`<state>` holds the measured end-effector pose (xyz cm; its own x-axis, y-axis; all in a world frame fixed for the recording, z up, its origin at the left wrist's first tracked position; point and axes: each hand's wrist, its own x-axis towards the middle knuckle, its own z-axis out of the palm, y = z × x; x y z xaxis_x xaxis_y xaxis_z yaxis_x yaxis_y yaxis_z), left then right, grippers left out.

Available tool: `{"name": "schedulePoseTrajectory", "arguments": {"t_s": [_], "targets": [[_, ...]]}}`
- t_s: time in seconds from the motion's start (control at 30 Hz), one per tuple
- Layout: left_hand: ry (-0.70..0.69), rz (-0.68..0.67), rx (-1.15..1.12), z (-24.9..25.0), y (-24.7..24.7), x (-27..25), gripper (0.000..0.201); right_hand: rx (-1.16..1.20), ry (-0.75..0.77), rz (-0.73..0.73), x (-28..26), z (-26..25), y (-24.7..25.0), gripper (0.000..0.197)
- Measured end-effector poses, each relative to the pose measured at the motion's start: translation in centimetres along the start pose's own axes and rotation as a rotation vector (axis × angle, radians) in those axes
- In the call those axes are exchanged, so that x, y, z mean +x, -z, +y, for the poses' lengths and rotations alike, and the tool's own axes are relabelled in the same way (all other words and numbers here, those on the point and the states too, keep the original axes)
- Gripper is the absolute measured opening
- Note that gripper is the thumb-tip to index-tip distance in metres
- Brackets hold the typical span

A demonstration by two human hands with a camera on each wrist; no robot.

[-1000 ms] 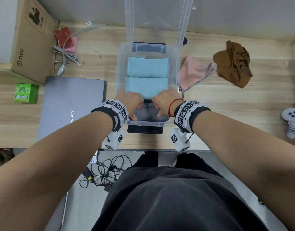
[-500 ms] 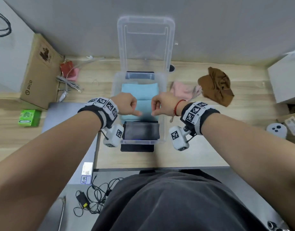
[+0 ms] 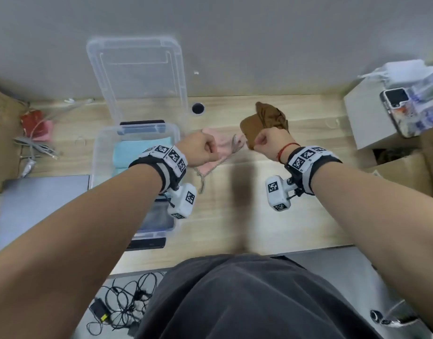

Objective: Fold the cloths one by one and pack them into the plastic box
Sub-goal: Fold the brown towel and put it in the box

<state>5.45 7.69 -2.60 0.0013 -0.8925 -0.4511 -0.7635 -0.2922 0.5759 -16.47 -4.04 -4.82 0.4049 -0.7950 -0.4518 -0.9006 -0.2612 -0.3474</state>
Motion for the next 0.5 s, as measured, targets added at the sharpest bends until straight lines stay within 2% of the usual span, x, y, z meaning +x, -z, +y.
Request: {"name": "schedulePoseTrajectory", "arguments": {"t_s": [0.13,0.23,0.33,0.43,0.5], "targets": [[0.078,-0.064,-0.045,1.6,-3.5,3.0,0.018,-0.072,-0.030,-0.103,1.6,5.2,-1.4,0.043],[0.109,-0.107,-0.059,2.9,-5.7,4.4,0.021,-0.127,-0.039,-0.204,2.6,8.2,-2.6,0.058],[0.132,-0.136,-0.049,3.9,-7.7,5.7,0.021,-0.162,-0.020,-0.279,3.4,10.5,-3.8,0.065],[0.172,-0.127,-0.033,4.6,-9.3,6.4,0.022,-0.199,0.031,-0.216,3.5,11.3,-4.6,0.067],[0.186,-0.122,-0.065,5.3,-10.2,6.6,0.021,-0.247,0.086,-0.169,3.4,11.4,-4.7,0.059]]}}
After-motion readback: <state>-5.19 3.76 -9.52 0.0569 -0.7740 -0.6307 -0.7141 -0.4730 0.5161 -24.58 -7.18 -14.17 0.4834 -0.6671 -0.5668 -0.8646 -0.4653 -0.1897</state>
